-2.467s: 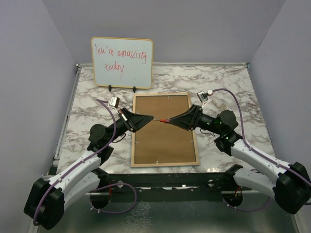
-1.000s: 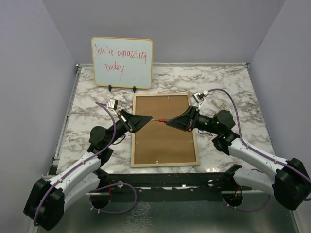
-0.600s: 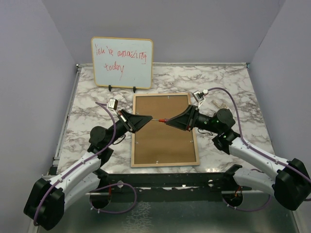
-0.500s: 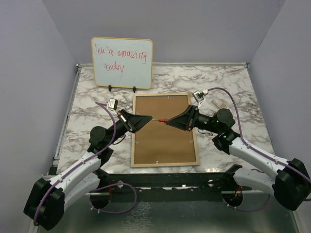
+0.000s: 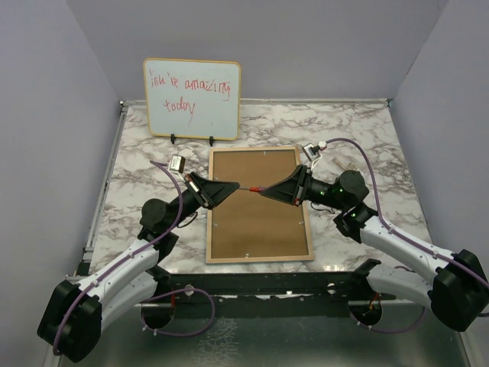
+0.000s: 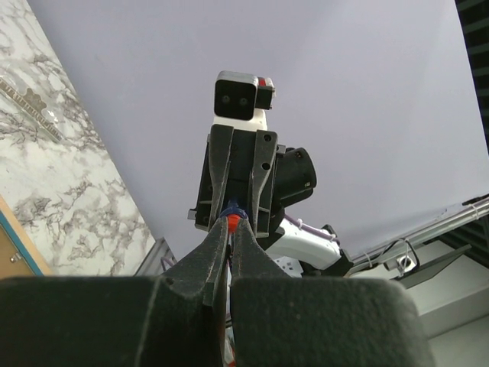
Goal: Take the photo out of the frame
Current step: Pick up the screwdriver from the center of the board.
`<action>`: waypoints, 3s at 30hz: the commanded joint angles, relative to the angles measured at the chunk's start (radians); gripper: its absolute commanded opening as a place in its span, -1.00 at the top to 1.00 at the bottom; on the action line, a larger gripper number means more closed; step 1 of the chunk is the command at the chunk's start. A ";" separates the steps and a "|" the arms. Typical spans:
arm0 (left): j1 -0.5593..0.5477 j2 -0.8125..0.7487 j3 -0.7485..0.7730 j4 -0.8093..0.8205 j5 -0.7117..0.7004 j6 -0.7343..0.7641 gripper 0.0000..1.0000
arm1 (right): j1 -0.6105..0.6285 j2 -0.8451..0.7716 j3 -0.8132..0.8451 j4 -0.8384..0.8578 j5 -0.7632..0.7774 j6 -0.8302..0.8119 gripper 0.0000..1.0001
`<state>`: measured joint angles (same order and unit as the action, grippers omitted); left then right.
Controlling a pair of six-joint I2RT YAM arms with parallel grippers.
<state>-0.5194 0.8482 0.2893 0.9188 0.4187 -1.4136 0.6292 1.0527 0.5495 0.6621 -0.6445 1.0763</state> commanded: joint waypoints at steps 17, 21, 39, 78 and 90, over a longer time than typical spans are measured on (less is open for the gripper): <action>-0.004 0.003 -0.013 0.034 0.000 -0.005 0.99 | 0.008 -0.018 0.034 -0.067 0.032 -0.019 0.99; -0.005 0.008 -0.019 0.030 0.003 -0.003 0.43 | 0.008 -0.019 0.040 -0.094 0.040 -0.026 0.99; -0.002 -0.016 0.088 -0.431 0.017 0.218 -0.60 | 0.008 -0.079 0.036 -0.300 0.102 -0.106 0.99; -0.031 0.124 0.531 -1.198 0.632 1.020 -0.14 | 0.010 0.076 0.164 -0.300 -0.330 -0.183 0.99; -0.040 0.130 0.550 -1.197 0.576 1.027 0.98 | 0.012 0.088 0.156 -0.305 -0.316 -0.174 0.98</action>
<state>-0.5541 0.9771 0.8234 -0.2859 1.0210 -0.3992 0.6361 1.1355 0.6872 0.3363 -0.9531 0.8963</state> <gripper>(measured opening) 0.097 0.242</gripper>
